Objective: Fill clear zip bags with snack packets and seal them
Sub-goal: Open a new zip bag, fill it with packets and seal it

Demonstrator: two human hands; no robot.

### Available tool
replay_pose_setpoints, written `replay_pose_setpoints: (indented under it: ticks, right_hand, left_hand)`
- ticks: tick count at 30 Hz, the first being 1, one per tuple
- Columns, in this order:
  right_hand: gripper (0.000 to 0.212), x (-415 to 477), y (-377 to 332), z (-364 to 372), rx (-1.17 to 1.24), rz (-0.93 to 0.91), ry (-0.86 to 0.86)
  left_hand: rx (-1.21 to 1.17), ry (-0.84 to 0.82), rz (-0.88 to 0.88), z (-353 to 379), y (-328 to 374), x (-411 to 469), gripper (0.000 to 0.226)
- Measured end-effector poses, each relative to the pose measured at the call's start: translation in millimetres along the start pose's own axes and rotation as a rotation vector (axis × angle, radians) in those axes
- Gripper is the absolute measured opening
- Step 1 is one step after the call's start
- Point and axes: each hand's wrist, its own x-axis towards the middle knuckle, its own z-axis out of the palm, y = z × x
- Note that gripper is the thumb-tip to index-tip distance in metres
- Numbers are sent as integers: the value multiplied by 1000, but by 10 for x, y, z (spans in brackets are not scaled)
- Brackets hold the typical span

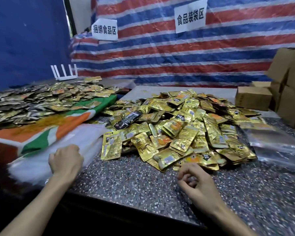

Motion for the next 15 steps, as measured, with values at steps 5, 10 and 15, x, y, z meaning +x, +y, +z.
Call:
replay_pose_setpoints:
  ticks: [5,10,15]
  right_hand:
    - [30,-8,32,-31,93,61,56]
    - [27,-6,32,-53,124,100,99]
    - [31,-12,22,-55,133,100,123]
  left_hand:
    - [-135,21,-80,-87,-33,77,25]
    - [-254,-221,-154,-281,-45,149,36]
    - [-168,-129,-122,-444,18,146,20]
